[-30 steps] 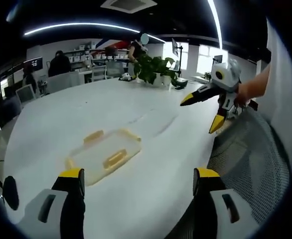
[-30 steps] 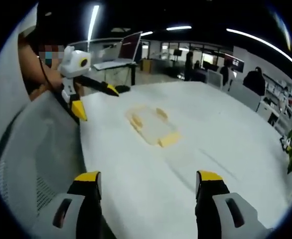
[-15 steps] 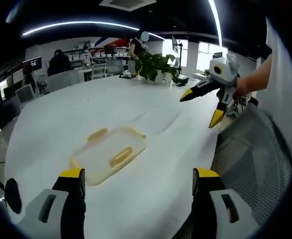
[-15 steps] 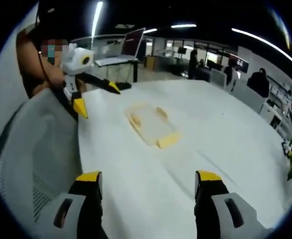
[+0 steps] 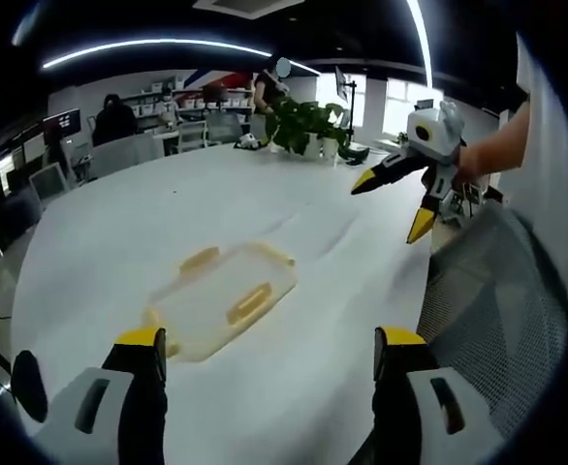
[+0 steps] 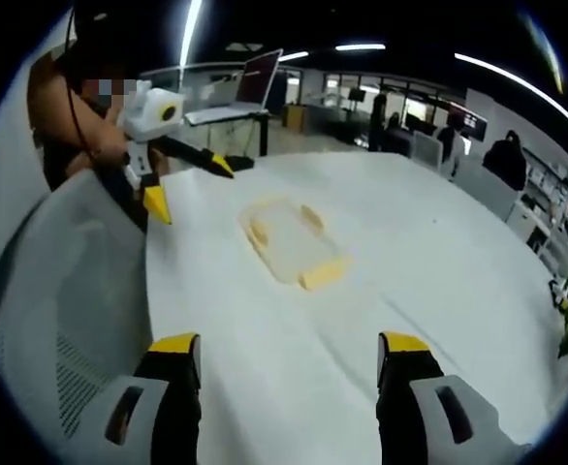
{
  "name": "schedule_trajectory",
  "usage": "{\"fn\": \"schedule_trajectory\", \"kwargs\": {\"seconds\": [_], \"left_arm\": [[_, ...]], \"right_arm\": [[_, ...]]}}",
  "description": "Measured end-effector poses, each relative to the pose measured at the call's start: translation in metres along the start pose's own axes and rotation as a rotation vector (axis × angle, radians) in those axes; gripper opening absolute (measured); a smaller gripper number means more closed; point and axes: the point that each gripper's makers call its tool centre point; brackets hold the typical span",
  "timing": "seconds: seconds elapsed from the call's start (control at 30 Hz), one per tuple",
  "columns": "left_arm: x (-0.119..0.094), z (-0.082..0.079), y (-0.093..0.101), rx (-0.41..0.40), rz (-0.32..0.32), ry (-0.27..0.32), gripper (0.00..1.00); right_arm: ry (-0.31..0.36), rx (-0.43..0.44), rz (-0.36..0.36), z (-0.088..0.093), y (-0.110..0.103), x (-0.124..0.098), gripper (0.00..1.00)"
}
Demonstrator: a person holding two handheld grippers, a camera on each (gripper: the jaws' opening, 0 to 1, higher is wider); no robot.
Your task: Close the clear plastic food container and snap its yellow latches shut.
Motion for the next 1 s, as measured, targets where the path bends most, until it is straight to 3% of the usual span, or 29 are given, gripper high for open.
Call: {"fn": "schedule_trajectory", "kwargs": {"seconds": [1.0], "left_arm": [[0.006,0.007,-0.019,0.037,0.007,-0.038,0.88]], "right_arm": [[-0.014,-0.046,-0.026,-0.011,0.011,0.017,0.72]]}}
Point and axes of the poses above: the point that each gripper's makers call its tool centre point, and the gripper's own axes: x roughly forward along the fingers, y roughly to its right, z roughly out of its underside, and after that the axes turned 1 degree about y, right-handed
